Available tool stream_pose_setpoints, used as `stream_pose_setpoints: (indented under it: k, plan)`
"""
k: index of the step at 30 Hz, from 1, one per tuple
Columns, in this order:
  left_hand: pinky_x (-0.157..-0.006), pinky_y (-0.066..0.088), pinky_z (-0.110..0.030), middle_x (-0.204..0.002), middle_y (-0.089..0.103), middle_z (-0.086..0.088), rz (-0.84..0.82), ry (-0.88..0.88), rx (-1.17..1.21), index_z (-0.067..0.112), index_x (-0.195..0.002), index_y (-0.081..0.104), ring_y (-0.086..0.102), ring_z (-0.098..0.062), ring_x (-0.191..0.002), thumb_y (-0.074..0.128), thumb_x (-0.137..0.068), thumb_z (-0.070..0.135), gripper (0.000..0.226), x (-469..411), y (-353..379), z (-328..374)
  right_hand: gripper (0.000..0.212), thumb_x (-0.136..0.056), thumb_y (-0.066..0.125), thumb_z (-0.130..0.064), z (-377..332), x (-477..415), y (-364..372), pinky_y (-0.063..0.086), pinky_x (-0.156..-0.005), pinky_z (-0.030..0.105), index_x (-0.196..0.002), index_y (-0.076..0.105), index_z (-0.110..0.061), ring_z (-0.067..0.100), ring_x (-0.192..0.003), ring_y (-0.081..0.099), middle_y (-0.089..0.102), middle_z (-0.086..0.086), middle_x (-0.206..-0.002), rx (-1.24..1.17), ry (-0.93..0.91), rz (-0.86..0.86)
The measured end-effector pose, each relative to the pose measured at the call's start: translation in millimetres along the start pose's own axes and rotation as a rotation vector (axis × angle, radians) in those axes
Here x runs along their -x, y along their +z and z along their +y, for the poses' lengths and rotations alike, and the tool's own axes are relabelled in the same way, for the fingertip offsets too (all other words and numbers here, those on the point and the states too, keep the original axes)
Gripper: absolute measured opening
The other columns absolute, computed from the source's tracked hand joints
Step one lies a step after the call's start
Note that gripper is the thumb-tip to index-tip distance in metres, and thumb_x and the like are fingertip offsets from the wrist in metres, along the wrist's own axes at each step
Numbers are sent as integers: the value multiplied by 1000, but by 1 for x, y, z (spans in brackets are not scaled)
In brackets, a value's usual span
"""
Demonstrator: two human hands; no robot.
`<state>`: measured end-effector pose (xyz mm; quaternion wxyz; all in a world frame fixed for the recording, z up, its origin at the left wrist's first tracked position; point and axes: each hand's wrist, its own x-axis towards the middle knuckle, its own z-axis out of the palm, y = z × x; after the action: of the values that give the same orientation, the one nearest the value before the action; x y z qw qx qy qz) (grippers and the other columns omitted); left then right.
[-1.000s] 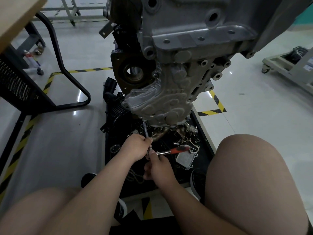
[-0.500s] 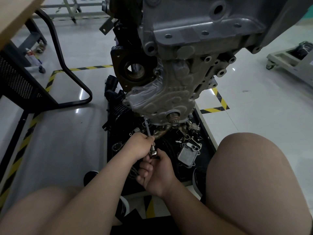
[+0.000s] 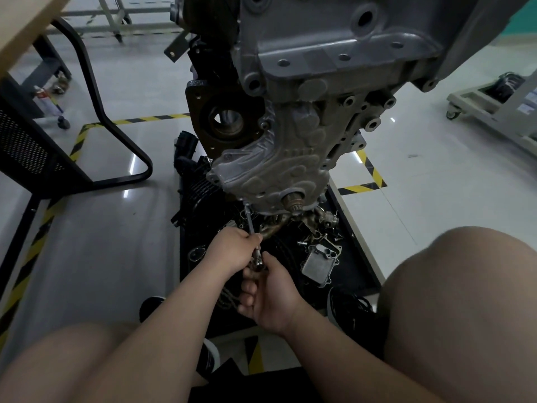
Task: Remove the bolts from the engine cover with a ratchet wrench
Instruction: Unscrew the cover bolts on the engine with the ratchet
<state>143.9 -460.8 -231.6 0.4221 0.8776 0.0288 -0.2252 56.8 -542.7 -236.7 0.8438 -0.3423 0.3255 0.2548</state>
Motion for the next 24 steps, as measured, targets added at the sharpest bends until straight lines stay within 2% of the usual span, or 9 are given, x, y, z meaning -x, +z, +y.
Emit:
stream_pose_setpoints:
  k: [4,6,9,12,14,16,18,21,24]
  plan:
    - [-55,41,-26,-38,53,6,3,9,-12,15,-61,69,52,-12,-44,60,-91,35,37,1,1,2,47,-99,41,-51,2,-2,-6,42,-50,25,-79,57,-12,14,-41,45,50,-1,-53,205,-160,151]
    - [-59,46,-28,-47,60,5,5,16,5,18,-61,69,56,-14,-52,59,-92,34,36,4,3,3,46,-98,45,-49,3,-3,-9,45,-51,28,-76,61,-11,14,-43,51,56,-1,-54,412,-286,249]
    - [-67,52,-35,-60,68,-3,10,17,42,16,-63,69,61,-18,-59,58,-92,33,36,8,3,4,44,-92,55,-50,3,-3,-14,48,-55,36,-67,55,-13,16,-52,56,61,3,-62,749,-490,379]
    - [-68,51,-33,-63,70,-3,6,9,53,16,-64,70,65,-20,-64,56,-93,33,36,9,5,3,40,-89,58,-52,0,-5,-20,43,-54,31,-77,56,-14,17,-61,58,62,1,-72,1113,-599,512]
    - [-65,49,-29,-59,69,-3,16,9,51,18,-63,69,65,-19,-64,57,-92,34,35,9,5,2,42,-90,56,-53,0,-7,-21,46,-57,33,-84,60,-12,20,-69,63,65,2,-76,1172,-616,523]
    - [-63,48,-29,-59,68,-3,19,11,71,18,-61,69,63,-19,-61,59,-91,33,35,7,4,1,43,-92,53,-51,0,-6,-17,50,-57,36,-78,60,-11,18,-61,64,68,3,-69,1009,-583,453]
    - [-60,48,-28,-56,67,1,12,10,100,18,-62,69,62,-16,-58,61,-90,33,34,5,3,2,44,-97,49,-47,0,-5,-12,52,-50,30,-78,63,-10,14,-47,60,63,1,-56,698,-480,341]
    - [-54,41,-23,-51,65,8,-2,-12,125,21,-63,70,59,-8,-51,58,-92,35,34,3,5,6,44,-100,44,-41,-4,-4,-5,45,-46,25,-75,65,-12,16,-40,49,53,2,-50,212,-284,217]
    - [-47,37,-20,-49,64,4,-58,-66,133,18,-69,70,57,-9,-41,53,-95,36,36,4,9,7,53,-97,39,-39,-6,-9,0,35,-47,22,-54,61,-17,14,-37,38,43,0,-46,-112,-168,169]
